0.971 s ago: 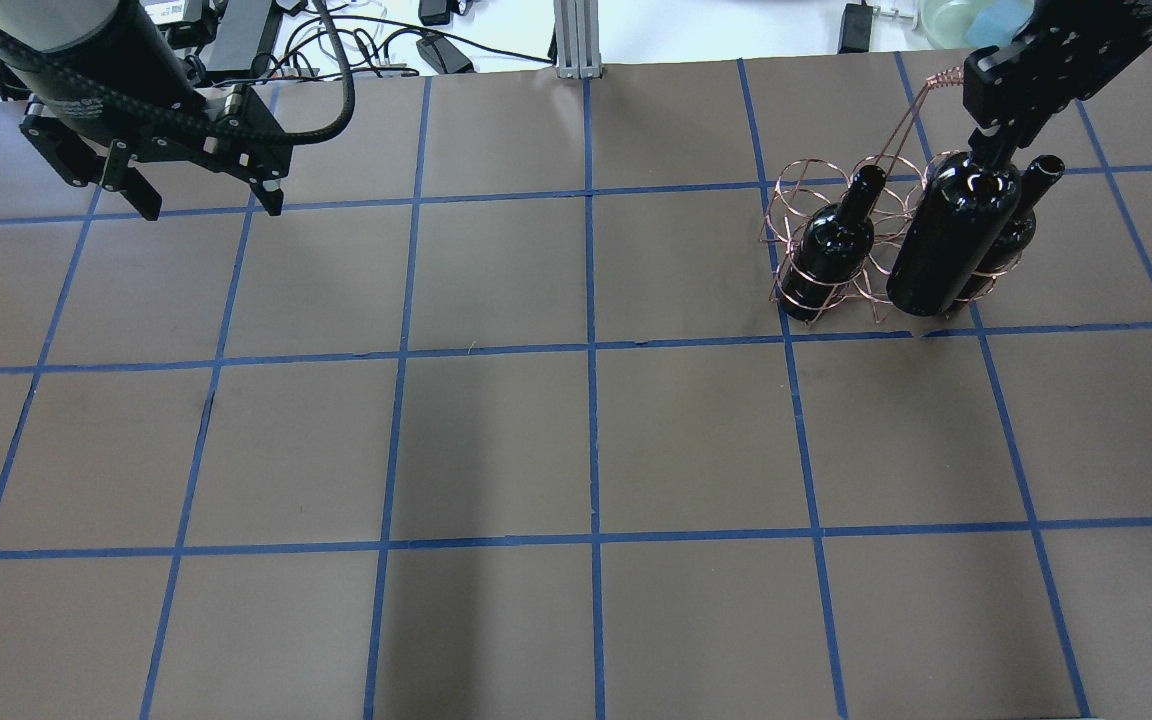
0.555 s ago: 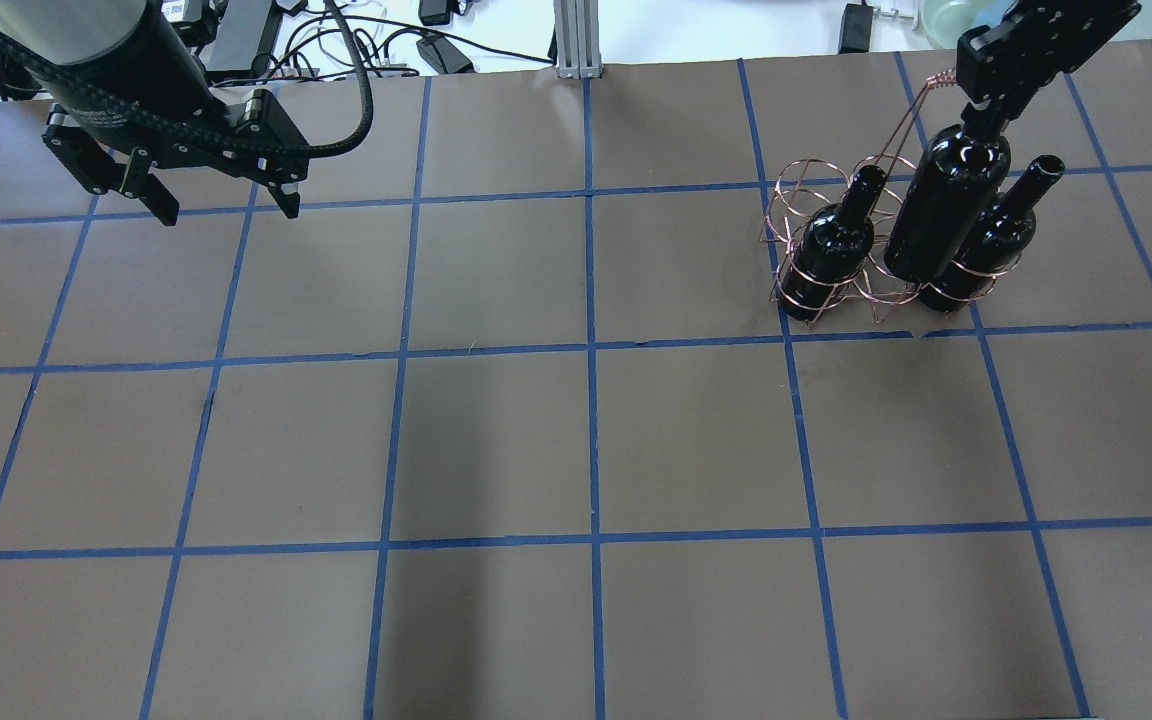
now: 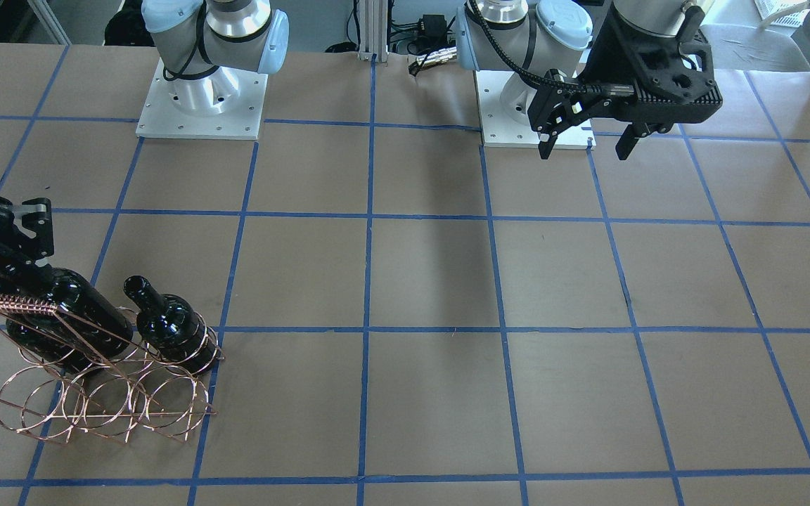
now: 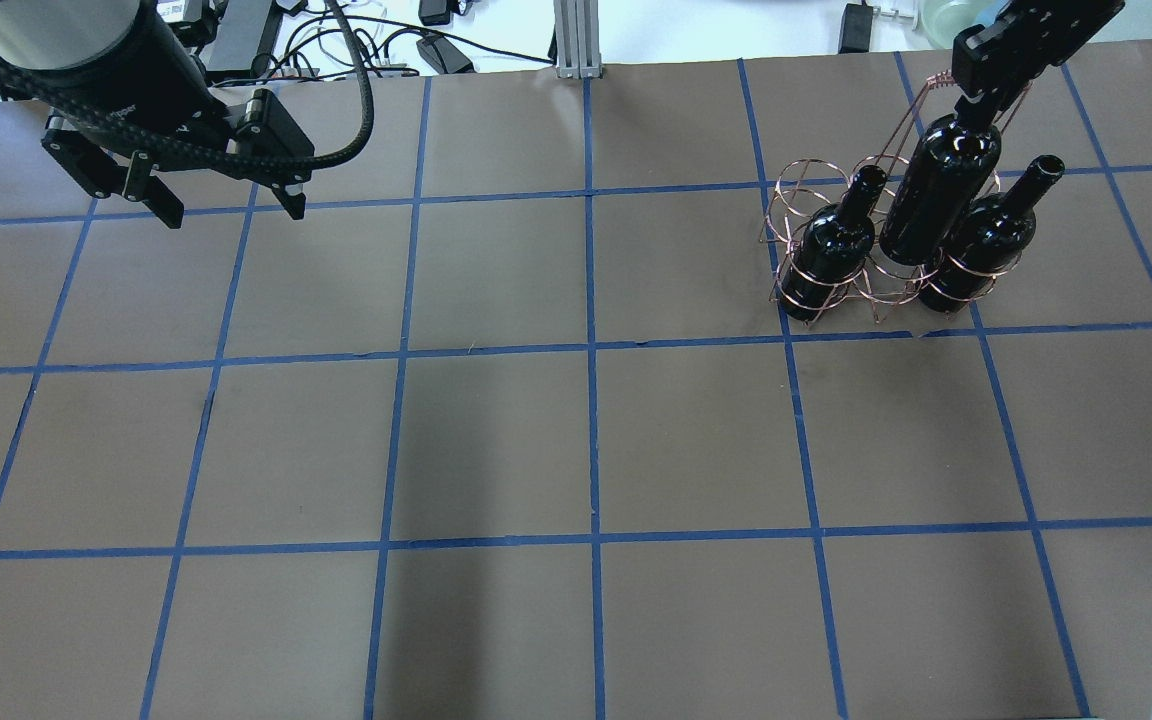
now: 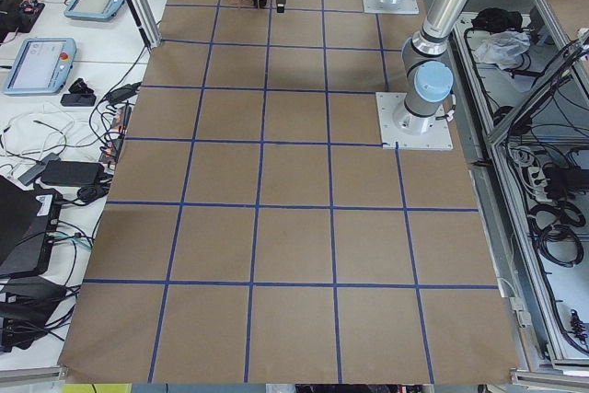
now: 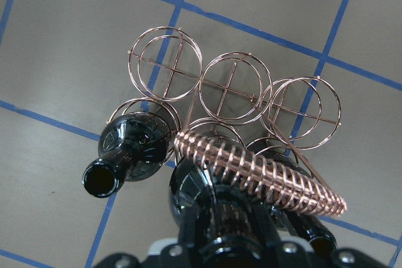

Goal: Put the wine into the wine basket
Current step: 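Open the right gripper to release the bottle in the rack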

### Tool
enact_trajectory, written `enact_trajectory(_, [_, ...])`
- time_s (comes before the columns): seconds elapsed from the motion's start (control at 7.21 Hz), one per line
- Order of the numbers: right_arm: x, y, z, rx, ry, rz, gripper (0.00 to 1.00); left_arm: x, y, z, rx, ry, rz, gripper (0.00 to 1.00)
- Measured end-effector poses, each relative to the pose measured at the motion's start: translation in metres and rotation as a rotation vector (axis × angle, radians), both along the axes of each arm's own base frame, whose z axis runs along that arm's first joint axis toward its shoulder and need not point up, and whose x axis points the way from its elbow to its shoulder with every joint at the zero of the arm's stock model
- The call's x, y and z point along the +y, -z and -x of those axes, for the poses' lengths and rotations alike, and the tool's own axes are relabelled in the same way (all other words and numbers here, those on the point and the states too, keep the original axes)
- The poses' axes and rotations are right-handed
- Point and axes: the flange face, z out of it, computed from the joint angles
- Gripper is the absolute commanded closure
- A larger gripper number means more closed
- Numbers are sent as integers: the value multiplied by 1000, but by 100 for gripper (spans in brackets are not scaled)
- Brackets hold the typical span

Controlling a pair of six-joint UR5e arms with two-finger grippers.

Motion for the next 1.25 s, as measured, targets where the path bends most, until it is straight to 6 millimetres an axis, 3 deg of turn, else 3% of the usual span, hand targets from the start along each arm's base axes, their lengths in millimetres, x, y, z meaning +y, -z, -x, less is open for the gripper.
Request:
enact_trajectory(0.42, [-6, 16, 2, -4, -30, -3, 80, 3, 2, 1, 5, 0, -5, 0])
enact_trajectory(0.69, [-9, 42, 4, -6, -59, -13, 79, 5, 9, 0, 3, 7, -17, 0])
enact_trajectory(0.97, [-10, 71, 5, -10, -64, -29, 71, 6, 14, 0, 2, 12, -27, 0])
enact_trajectory(1.11, [-9, 76, 4, -11, -63, -34, 8, 7, 16, 0, 1, 12, -30, 0])
enact_trajectory(1.25, [-8, 79, 4, -11, -59, -36, 0, 7, 16, 0, 0, 13, -31, 0])
